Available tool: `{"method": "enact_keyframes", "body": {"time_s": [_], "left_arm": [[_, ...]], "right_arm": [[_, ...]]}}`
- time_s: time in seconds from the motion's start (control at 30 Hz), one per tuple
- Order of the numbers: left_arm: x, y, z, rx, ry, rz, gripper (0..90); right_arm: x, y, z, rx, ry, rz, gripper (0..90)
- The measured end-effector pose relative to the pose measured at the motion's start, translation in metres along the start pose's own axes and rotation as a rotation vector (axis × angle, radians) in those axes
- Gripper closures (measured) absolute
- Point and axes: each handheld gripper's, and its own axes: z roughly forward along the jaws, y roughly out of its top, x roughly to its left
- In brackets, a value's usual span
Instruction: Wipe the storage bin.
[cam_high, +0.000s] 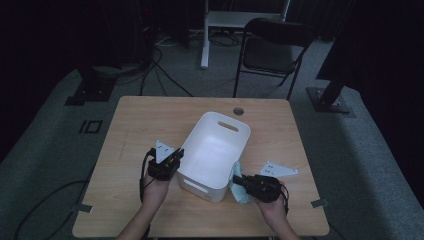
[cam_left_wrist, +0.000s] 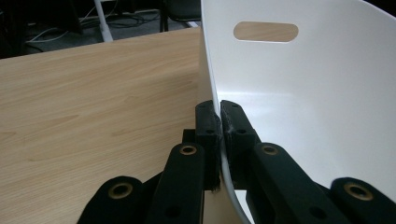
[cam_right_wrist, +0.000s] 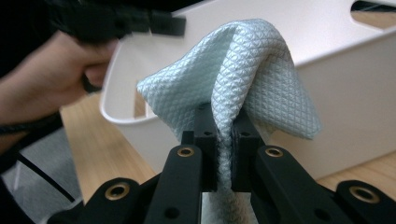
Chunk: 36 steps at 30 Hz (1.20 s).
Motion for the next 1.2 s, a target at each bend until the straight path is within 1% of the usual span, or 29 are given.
{"method": "enact_keyframes", "body": {"time_s": [0.07,0.17,0.2,0.27,0.37,0.43,0.5,0.53,0.6,0.67,0.73,0.8,0.83,0.9,0.97,1.03,1.07,1.13,1.2], "left_arm": [[-0.001,0.0,0.0,0.0,0.007,0.001,87.1],[-0.002,0.0,0.0,0.001,0.017,0.005,87.1],[-0.001,0.0,0.0,0.001,0.018,-0.002,87.2],[-0.002,0.0,0.0,0.002,0.019,-0.001,87.3],[-0.002,0.0,0.0,0.002,0.022,-0.005,87.3],[-0.001,0.0,0.0,0.001,0.022,-0.009,87.5],[-0.002,0.0,0.0,0.0,0.018,-0.001,87.6],[-0.001,0.0,0.0,0.001,0.014,0.005,87.5],[-0.001,0.0,0.0,0.0,0.002,0.008,87.4],[-0.001,0.0,-0.001,0.0,0.002,0.013,87.5],[0.0,-0.001,-0.001,-0.002,-0.005,0.013,87.3],[0.0,0.0,-0.001,0.0,-0.004,0.017,87.3],[0.0,0.0,-0.001,0.0,-0.003,0.013,87.2],[0.0,0.0,-0.001,0.001,0.003,0.016,87.2],[0.0,0.0,0.0,-0.002,0.01,0.001,87.3],[0.0,-0.001,0.0,-0.003,0.015,-0.001,87.3],[0.0,-0.001,0.0,-0.004,0.017,-0.001,87.3],[-0.001,0.0,0.0,-0.003,0.02,0.003,87.3],[-0.001,0.0,0.0,-0.002,0.02,0.003,87.2]], "right_arm": [[-0.001,-0.004,0.003,0.004,0.002,0.018,84.5],[-0.002,-0.005,0.004,0.018,-0.011,0.016,84.4],[-0.001,-0.006,0.003,0.02,-0.012,0.017,84.4],[0.0,-0.006,0.0,0.016,0.005,0.03,84.4],[0.009,-0.003,-0.005,-0.005,0.032,0.023,84.4],[0.014,-0.003,-0.007,-0.007,0.02,0.005,84.3],[0.016,-0.005,-0.005,-0.004,0.026,0.014,84.3],[0.017,-0.007,-0.003,0.003,0.023,0.007,84.4],[0.015,-0.009,0.0,0.012,0.028,0.01,84.4],[0.013,-0.011,0.002,0.028,0.025,0.007,84.4],[0.009,-0.013,0.005,0.039,0.027,0.017,84.4],[0.006,-0.016,0.007,0.052,0.031,0.023,84.4],[0.004,-0.017,0.009,0.07,0.03,0.029,84.3],[0.001,-0.019,0.011,0.084,0.023,0.034,84.3],[-0.001,-0.021,0.011,0.086,0.031,0.049,84.3],[0.0,-0.019,0.01,0.092,0.028,0.043,84.3],[-0.001,-0.019,0.01,0.09,0.032,0.039,84.3],[-0.002,-0.017,0.006,0.072,0.036,0.045,84.3],[-0.006,-0.014,0.0,0.053,0.014,0.041,84.2]]}}
